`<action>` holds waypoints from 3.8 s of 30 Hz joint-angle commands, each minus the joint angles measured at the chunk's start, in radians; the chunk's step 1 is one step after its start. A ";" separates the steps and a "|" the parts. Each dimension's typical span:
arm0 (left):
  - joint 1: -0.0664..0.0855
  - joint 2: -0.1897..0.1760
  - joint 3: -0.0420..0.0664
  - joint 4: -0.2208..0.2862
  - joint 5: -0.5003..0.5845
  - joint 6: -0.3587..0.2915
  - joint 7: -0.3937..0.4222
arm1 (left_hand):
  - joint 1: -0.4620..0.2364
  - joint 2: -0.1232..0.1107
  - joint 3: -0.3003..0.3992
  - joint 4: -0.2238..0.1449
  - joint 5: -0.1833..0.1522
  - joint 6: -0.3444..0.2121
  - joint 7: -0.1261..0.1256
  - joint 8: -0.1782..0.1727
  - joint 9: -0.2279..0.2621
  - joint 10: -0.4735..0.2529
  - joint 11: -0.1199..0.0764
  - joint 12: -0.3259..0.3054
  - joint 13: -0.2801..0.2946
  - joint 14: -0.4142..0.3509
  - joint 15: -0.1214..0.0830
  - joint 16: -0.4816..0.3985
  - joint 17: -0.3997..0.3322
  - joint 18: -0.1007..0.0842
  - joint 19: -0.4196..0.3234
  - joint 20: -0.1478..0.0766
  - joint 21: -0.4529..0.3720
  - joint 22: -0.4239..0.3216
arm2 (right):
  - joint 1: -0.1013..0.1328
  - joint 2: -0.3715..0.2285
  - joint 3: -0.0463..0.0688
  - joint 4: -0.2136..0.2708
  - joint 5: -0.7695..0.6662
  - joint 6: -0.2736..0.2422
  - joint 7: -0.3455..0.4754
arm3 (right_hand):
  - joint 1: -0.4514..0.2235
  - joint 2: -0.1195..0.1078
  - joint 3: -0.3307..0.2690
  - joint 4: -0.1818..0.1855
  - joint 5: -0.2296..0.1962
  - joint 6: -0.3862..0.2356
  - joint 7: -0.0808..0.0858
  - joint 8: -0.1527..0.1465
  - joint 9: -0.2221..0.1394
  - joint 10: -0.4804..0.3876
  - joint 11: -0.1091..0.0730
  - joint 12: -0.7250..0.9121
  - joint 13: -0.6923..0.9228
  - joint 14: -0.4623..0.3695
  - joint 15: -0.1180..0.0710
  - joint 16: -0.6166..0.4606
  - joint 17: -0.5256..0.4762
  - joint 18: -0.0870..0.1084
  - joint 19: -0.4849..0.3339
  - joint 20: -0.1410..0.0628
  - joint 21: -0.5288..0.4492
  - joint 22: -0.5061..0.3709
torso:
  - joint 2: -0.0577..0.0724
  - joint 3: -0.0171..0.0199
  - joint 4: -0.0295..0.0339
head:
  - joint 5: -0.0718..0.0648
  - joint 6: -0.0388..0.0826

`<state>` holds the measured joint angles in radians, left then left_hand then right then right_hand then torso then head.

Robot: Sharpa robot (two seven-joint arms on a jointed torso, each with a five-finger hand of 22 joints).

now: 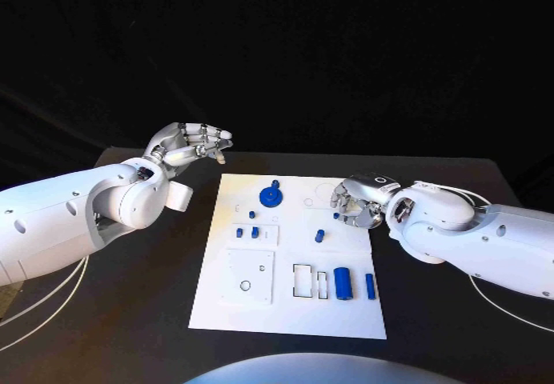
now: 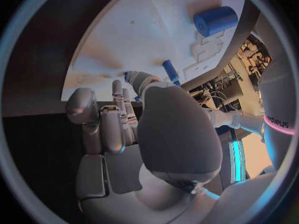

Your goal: Assemble the parts on the task board

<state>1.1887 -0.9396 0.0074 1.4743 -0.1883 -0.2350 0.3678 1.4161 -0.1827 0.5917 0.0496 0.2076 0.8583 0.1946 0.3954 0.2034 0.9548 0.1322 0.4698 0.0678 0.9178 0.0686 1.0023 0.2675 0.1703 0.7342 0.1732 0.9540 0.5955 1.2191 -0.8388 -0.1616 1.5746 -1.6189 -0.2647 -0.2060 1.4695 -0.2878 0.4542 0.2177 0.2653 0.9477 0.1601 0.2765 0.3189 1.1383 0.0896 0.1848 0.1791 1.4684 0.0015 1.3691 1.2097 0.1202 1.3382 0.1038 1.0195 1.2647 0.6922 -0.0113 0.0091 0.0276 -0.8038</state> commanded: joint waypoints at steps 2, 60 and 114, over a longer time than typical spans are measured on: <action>0.000 -0.001 0.000 0.010 0.064 0.011 0.040 | -0.006 0.002 -0.008 -0.002 0.001 0.001 0.005 -0.001 -0.001 0.002 0.004 -0.008 -0.002 -0.008 0.003 -0.006 -0.003 0.011 -0.006 -0.001 -0.008 -0.003 | -0.008 0.012 0.000 -0.006 -0.052 0.036 -0.022 | -0.007 0.003 0.008 -0.004 -0.001 0.012 -0.003 -0.004 -0.001 0.015 -0.002 -0.004 -0.005 0.035 0.006 0.008 0.005 -0.014 0.011 0.000 0.012 0.008 | 0.001 0.0016 0.0006 | 0.001 -0.002; -0.001 -0.003 -0.006 0.022 0.063 0.030 -0.002 | -0.012 -0.003 -0.019 -0.012 0.002 -0.027 0.023 -0.021 -0.010 -0.020 0.020 -0.028 -0.001 -0.012 0.015 -0.024 -0.015 0.010 -0.006 0.007 -0.030 -0.015 | -0.045 0.017 0.001 0.029 -0.181 -0.049 -0.113 | -0.051 0.059 0.299 -0.196 -0.001 0.145 -0.050 0.044 0.074 0.189 -0.051 -0.016 0.011 0.036 -0.039 0.025 0.007 -0.037 0.054 -0.039 0.180 0.148 | 0.000 0.0035 -0.0019 | -0.004 -0.012; -0.001 0.027 -0.008 0.009 0.061 0.038 -0.017 | -0.017 -0.004 -0.021 -0.012 0.003 -0.037 0.027 -0.027 -0.013 -0.031 0.024 -0.032 -0.001 -0.017 0.019 -0.030 -0.019 0.010 -0.007 0.011 -0.042 -0.023 | -0.128 0.186 0.009 0.154 -0.100 -0.137 -0.032 | -0.070 0.069 0.291 -0.209 -0.200 0.149 -0.047 0.047 0.087 0.196 -0.053 -0.029 0.014 0.036 -0.040 0.025 0.003 -0.037 0.050 -0.038 0.176 0.151 | 0.000 0.0010 0.0004 | 0.091 -0.030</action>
<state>1.1874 -0.9154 -0.0007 1.4832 -0.1285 -0.2142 0.3492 1.4104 -0.1871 0.5754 0.0386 0.2075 0.8254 0.2122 0.3753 0.1923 0.9292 0.1575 0.4443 0.0669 0.9039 0.0825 0.9780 0.2495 0.1703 0.7272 0.1805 0.9130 0.5742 1.0932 -0.6562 -0.1526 1.7306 -1.7239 -0.4173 -0.2560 1.4075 -0.2210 0.7493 0.0079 0.0694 1.0960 0.1079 0.3211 0.4051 1.2759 0.0909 0.1574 0.1918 1.4667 -0.0397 1.3932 1.2140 0.0923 1.3896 0.0661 1.2020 1.3080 0.6922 -0.0110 0.0092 0.1102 -0.8305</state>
